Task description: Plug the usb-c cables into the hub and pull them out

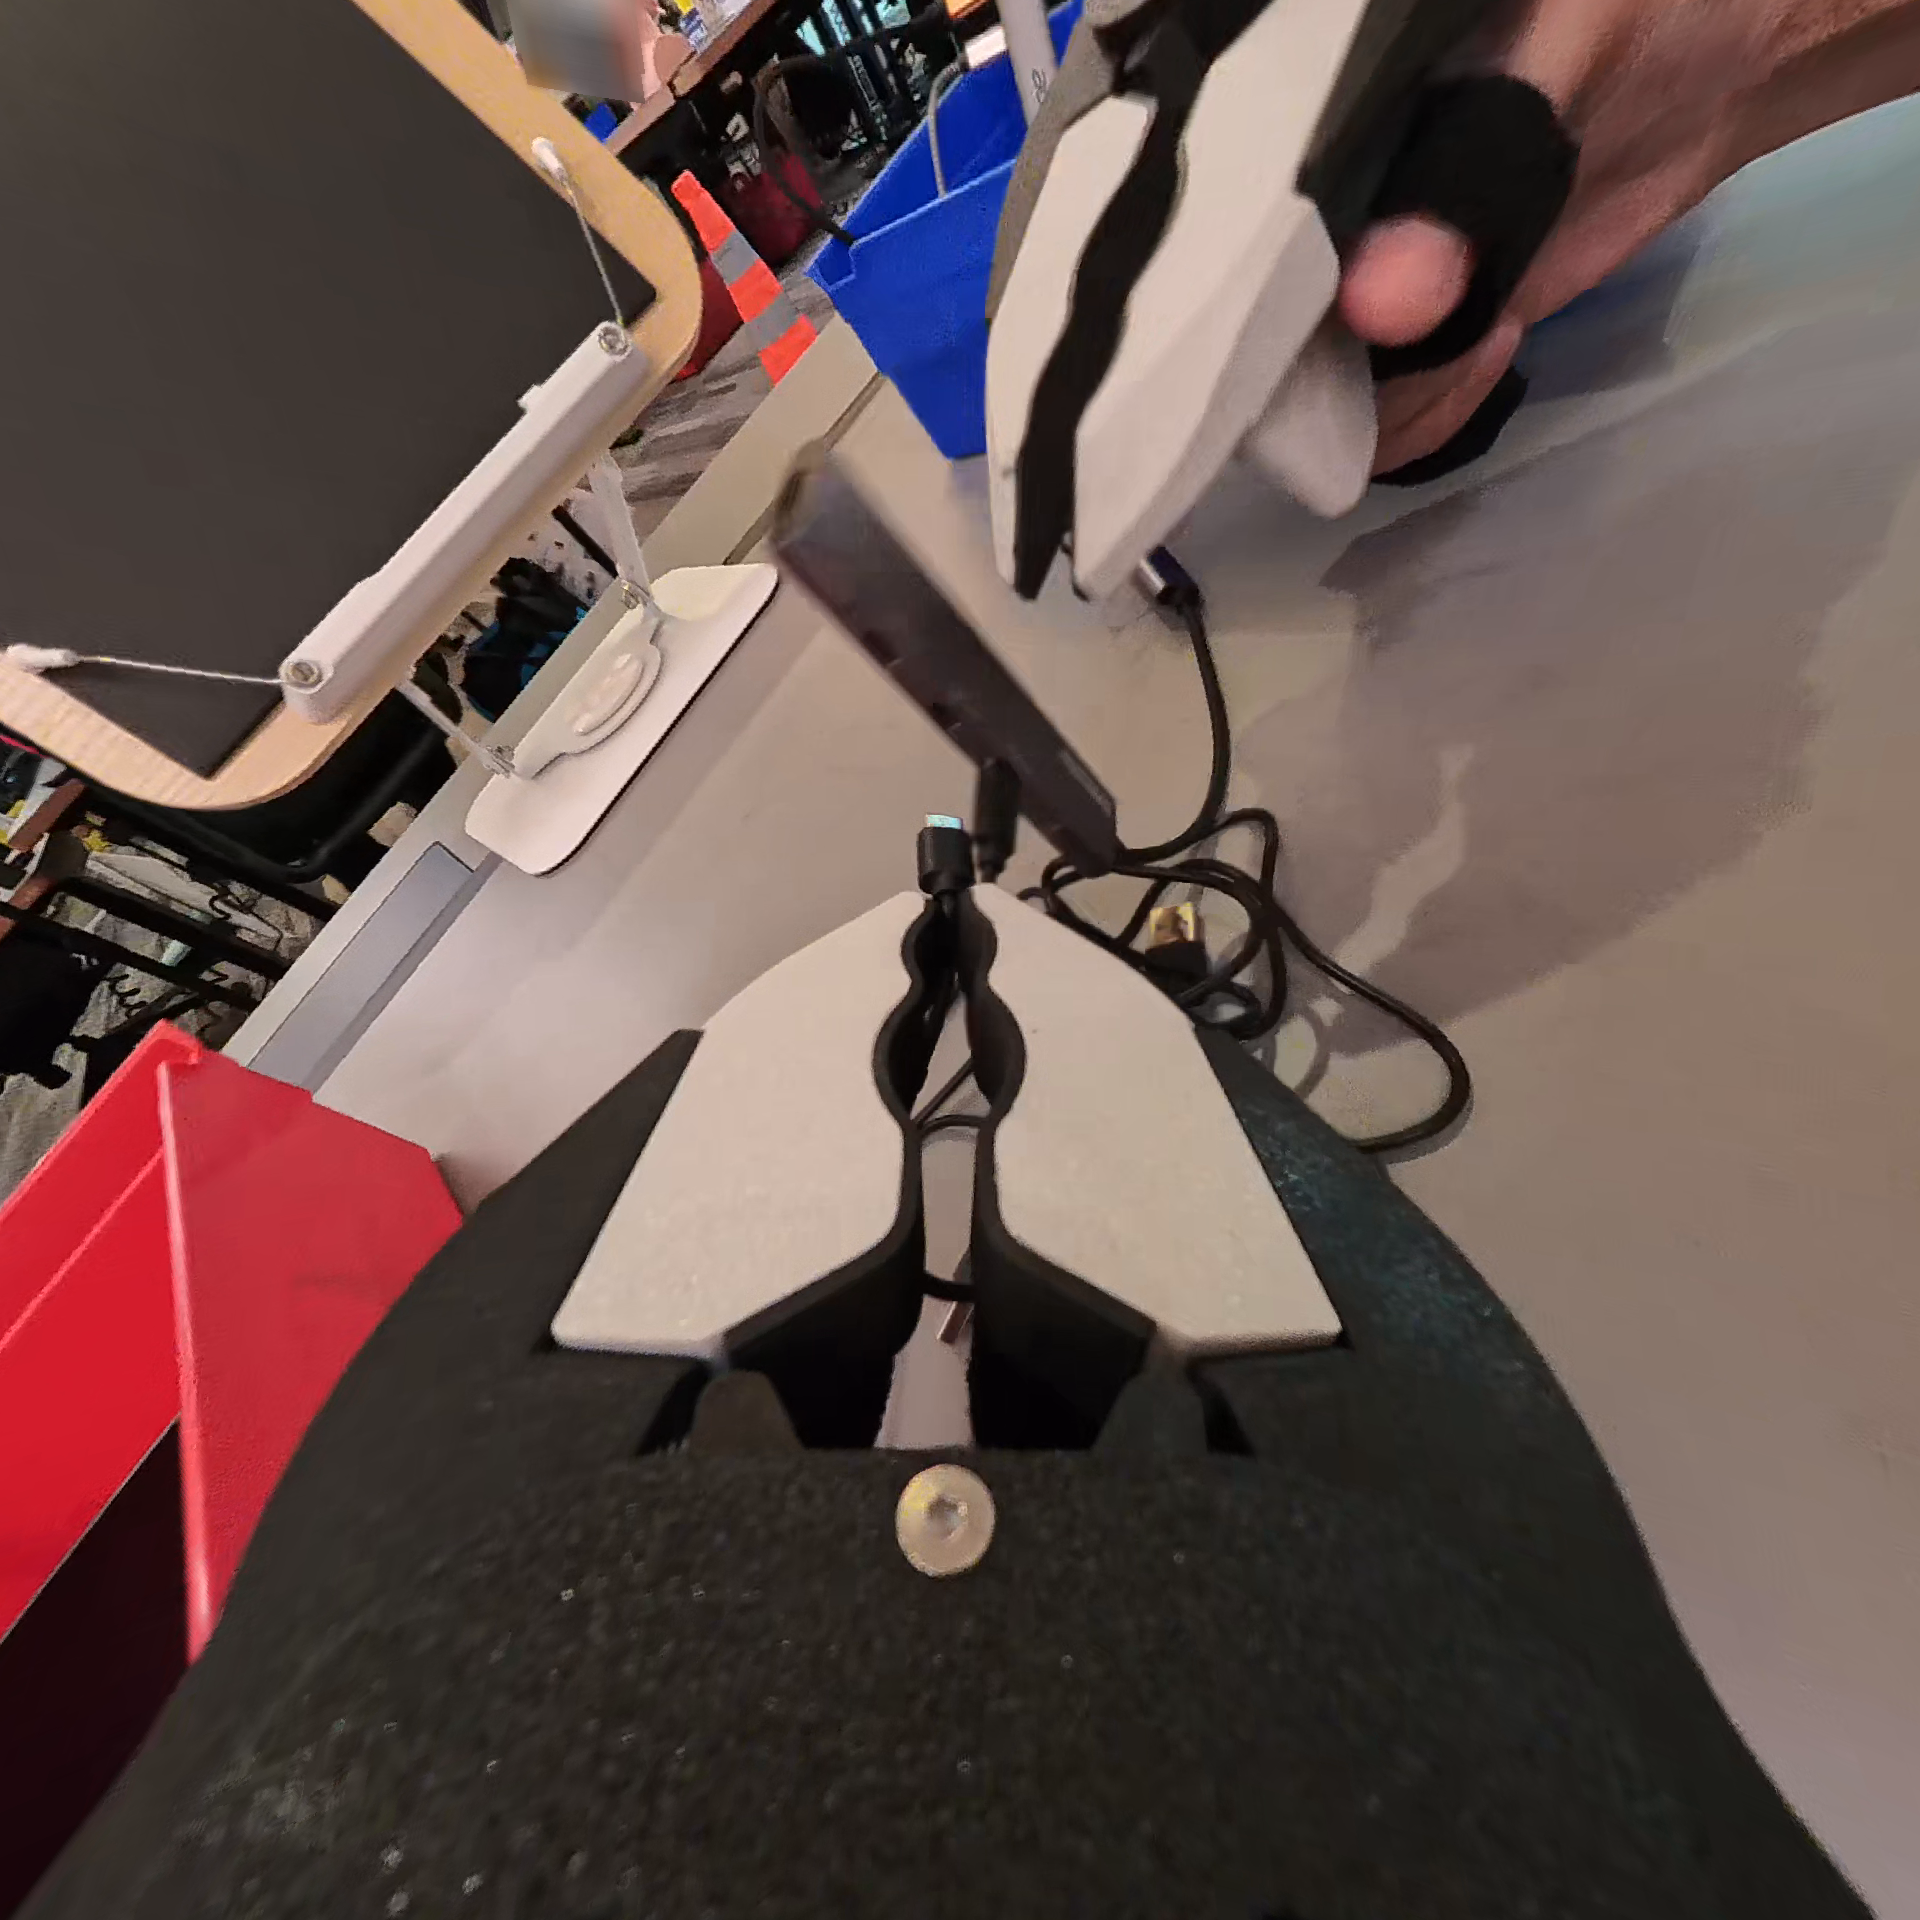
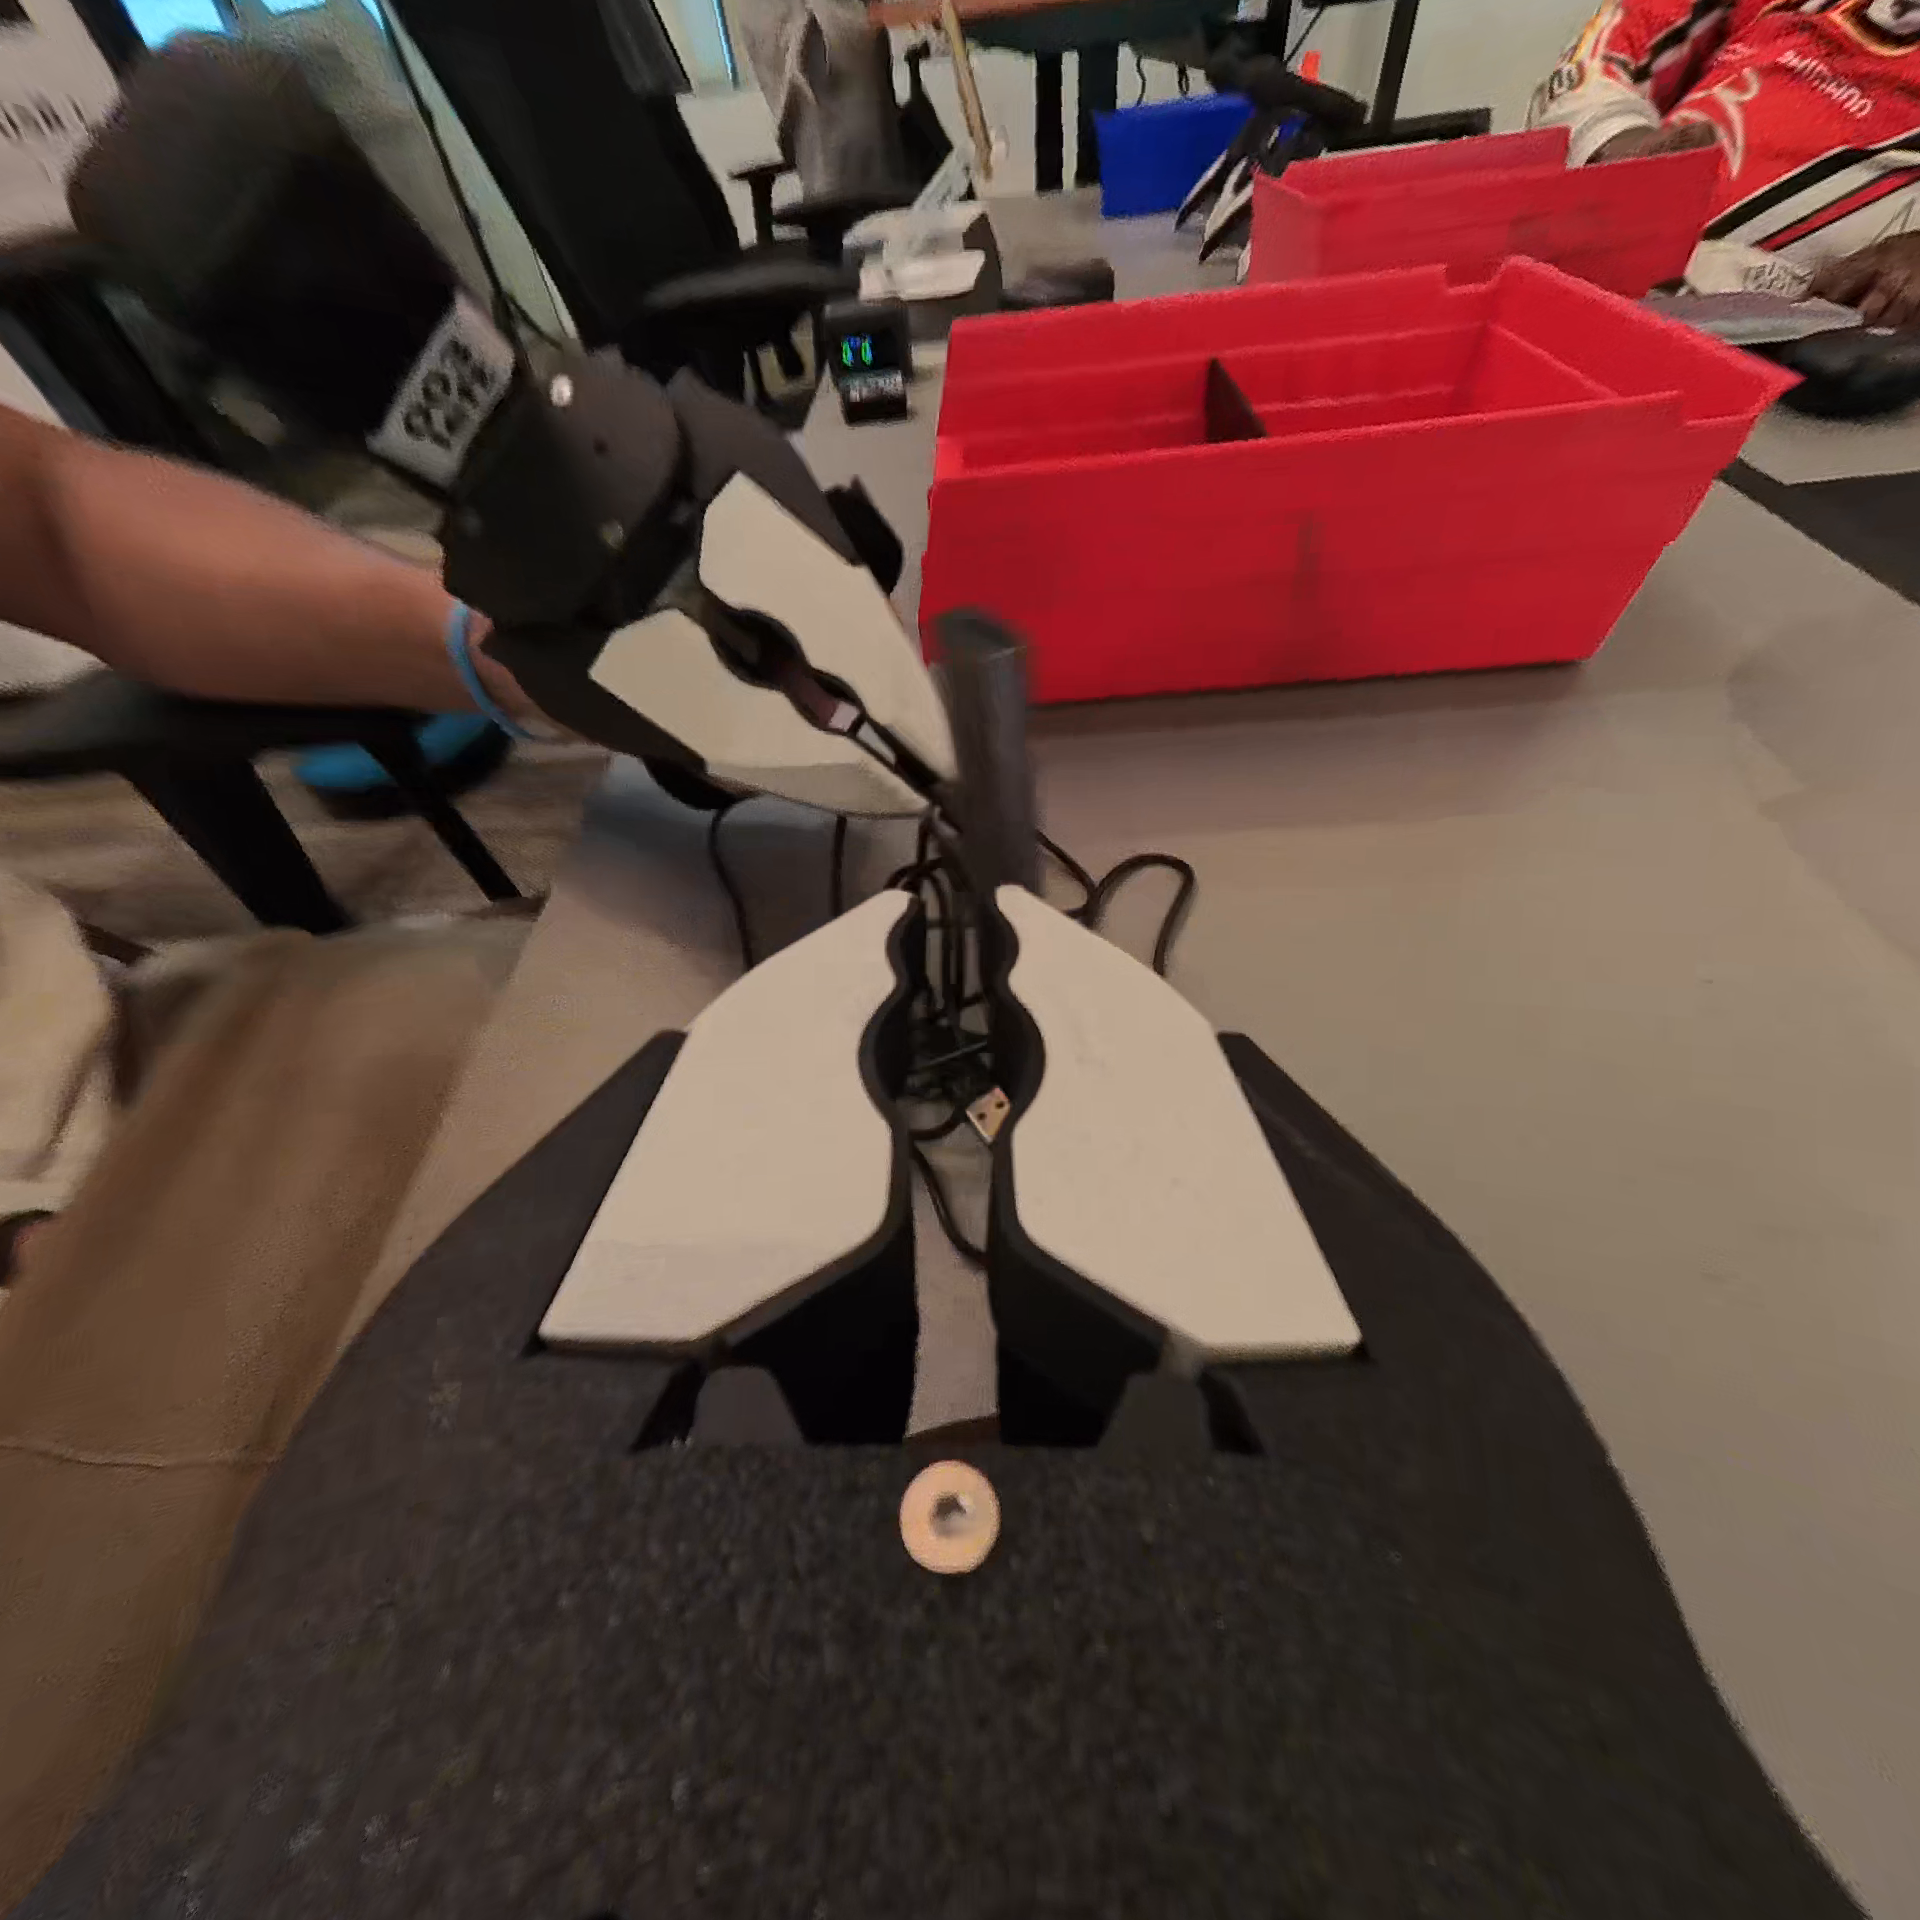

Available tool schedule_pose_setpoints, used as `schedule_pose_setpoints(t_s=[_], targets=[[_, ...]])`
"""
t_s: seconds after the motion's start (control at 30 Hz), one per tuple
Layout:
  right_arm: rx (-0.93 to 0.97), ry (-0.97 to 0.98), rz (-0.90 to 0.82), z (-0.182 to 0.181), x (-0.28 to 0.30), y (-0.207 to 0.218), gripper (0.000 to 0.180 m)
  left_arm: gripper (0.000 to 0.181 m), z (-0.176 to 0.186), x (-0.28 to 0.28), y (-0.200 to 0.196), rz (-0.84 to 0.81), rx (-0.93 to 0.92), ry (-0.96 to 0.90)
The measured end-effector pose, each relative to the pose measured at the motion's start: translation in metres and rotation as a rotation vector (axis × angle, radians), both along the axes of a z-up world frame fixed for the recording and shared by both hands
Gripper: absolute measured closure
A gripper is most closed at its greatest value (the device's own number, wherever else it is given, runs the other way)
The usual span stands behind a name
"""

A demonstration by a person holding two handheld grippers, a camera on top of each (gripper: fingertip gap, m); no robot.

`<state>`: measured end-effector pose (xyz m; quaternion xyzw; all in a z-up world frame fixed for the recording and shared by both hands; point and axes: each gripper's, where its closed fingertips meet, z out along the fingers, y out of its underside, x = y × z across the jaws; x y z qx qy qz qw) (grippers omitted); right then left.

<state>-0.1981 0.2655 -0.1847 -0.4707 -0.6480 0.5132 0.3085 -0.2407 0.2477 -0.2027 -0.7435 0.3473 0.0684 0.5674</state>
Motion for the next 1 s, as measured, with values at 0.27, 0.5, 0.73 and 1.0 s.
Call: schedule_pose_setpoints(t_s=[0.27,0.5,0.73,1.0], targets=[[0.046,-0.188,-0.084,-0.032,-0.023,0.019,0.153,0.179,-0.012,0.003,0.003,-0.012,-0.069,-0.033],[-0.058,-0.497,-0.19,-0.068,-0.017,0.04,0.13,0.179,-0.042,-0.019,0.001,0.088,-0.233,-0.007],[0.262,-0.659,-0.304,-0.099,-0.018,0.042,0.148,0.179,-0.066,-0.032,-0.001,0.159,-0.41,-0.188],[0.35,-0.445,-0.604,-0.071,-0.013,0.064,0.158,0.158,-0.034,-0.04,0.001,0.22,-0.353,-0.37]])
